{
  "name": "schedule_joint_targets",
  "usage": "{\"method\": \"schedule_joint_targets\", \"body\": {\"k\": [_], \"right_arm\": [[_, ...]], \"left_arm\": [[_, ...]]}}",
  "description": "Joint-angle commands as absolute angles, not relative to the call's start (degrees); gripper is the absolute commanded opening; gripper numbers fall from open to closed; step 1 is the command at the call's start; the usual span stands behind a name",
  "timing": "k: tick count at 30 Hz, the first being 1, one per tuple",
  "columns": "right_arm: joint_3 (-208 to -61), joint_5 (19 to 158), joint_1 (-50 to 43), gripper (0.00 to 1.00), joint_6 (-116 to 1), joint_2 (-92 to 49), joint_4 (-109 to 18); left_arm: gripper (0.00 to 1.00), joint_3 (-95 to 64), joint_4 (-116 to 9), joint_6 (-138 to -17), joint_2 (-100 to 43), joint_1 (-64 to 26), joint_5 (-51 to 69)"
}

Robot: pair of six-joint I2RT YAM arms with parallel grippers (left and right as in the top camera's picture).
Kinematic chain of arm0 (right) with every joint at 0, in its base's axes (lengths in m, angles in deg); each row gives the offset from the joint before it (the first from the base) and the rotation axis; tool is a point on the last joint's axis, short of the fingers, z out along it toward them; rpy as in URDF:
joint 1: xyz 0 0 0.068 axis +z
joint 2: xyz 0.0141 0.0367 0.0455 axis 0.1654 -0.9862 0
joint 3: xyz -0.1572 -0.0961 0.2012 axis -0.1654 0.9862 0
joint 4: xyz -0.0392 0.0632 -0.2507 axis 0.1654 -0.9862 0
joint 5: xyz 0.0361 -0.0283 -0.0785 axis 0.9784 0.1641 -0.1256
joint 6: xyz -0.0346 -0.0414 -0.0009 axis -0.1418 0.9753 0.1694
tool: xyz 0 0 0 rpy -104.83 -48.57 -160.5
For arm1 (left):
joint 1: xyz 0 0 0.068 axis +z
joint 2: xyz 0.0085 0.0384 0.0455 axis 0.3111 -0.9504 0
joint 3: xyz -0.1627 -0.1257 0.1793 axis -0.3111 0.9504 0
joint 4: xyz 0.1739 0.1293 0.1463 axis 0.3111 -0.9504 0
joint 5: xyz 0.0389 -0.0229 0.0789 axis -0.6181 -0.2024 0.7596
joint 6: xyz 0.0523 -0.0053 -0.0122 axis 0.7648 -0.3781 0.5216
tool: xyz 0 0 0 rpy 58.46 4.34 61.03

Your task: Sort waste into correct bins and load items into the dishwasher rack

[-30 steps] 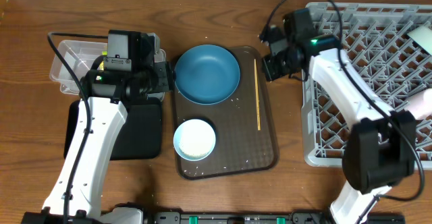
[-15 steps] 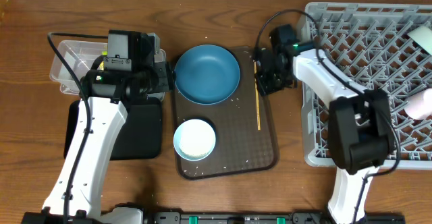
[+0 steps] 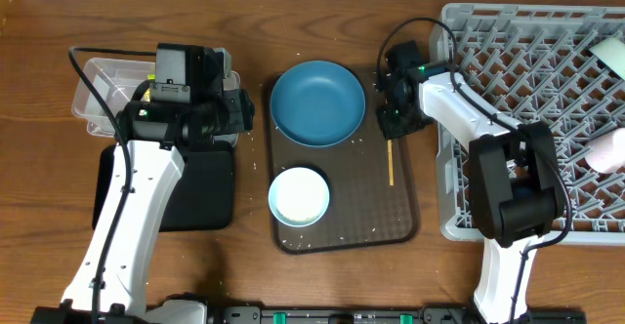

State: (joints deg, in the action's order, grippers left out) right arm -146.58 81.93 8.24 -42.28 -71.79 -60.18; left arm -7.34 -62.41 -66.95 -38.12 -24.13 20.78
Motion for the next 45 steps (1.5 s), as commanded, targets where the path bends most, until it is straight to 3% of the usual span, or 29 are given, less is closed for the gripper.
{"method": "schedule_joint_targets", "body": {"k": [1, 12, 20, 29, 45], "right_arm": [[-146.49, 76.94, 8.00, 0.01, -43.92, -72.14, -60.01], [-146.49, 71.11, 7.91, 0.01, -51.88, -72.14, -60.58], [-147.59, 74.78, 7.98, 0.02, -51.85, -71.57, -62.15], [-148.92, 79.26, 8.02, 0.27, -52.07, -68.18, -64.18], [-143.26, 80.64, 10.05, 0.24, -54.02, -68.42, -63.99]], "left_arm": [[0.54, -7.09, -62.56, -66.64, -38.45, -23.86, 21.34], [0.54, -7.09, -62.56, -66.64, -38.45, -23.86, 21.32], [0.54, -7.09, -62.56, -66.64, -38.45, -23.86, 21.32], [0.54, -7.09, -62.56, -66.64, -38.45, -23.86, 21.34], [0.54, -7.09, -62.56, -66.62, -38.45, -23.86, 21.32]]}}
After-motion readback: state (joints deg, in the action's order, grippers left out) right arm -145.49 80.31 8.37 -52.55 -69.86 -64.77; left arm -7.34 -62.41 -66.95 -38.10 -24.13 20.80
